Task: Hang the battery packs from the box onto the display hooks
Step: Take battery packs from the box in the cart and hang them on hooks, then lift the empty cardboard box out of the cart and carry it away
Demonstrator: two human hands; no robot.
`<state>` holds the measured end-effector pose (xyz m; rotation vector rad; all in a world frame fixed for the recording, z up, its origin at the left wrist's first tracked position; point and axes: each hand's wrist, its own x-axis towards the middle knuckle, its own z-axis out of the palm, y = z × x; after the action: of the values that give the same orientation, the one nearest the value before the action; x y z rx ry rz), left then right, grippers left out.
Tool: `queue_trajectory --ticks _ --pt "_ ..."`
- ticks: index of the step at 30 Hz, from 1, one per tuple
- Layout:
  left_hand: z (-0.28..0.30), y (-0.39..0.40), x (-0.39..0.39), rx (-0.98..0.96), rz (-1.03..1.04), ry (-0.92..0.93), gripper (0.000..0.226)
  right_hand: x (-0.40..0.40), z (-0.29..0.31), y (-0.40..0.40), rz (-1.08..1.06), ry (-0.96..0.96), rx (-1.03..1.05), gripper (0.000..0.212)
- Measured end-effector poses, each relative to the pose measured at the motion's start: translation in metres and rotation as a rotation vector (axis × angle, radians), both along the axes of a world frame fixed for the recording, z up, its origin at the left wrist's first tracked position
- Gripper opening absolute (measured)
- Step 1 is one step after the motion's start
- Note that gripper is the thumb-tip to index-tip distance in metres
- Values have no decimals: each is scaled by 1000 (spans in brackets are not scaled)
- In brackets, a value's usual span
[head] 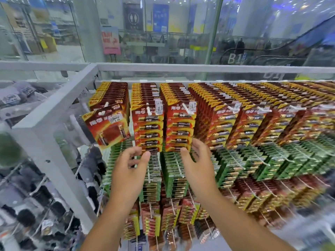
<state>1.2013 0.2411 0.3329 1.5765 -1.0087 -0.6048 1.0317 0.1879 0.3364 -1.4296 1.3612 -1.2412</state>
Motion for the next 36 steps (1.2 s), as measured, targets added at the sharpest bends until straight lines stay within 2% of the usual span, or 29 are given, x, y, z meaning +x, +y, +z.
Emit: queue_trajectory --ticks 7,14,19,24,28,33,36 --pt "0 17 -45 13 -119 93 25 -49 1 30 23 -106 15 39" --pt "11 17 -145 22 -230 45 12 -175 -3 58 -57 -230 60 35" --pt "3 28 -272 30 -331 -3 9 -313 -17 92 -149 -231 57 31" --pt "-9 43 -428 13 -457 72 31 -471 -30 132 -266 -206 70 22" --pt "-27 52 -549 33 -559 92 10 -585 -39 174 -392 -227 104 19" --pt "-48 49 -676 71 -739 57 16 -696 -55 201 -574 -219 101 18" --pt "-65 37 -736 111 -825 32 9 -745 -72 203 -646 -216 141 21"
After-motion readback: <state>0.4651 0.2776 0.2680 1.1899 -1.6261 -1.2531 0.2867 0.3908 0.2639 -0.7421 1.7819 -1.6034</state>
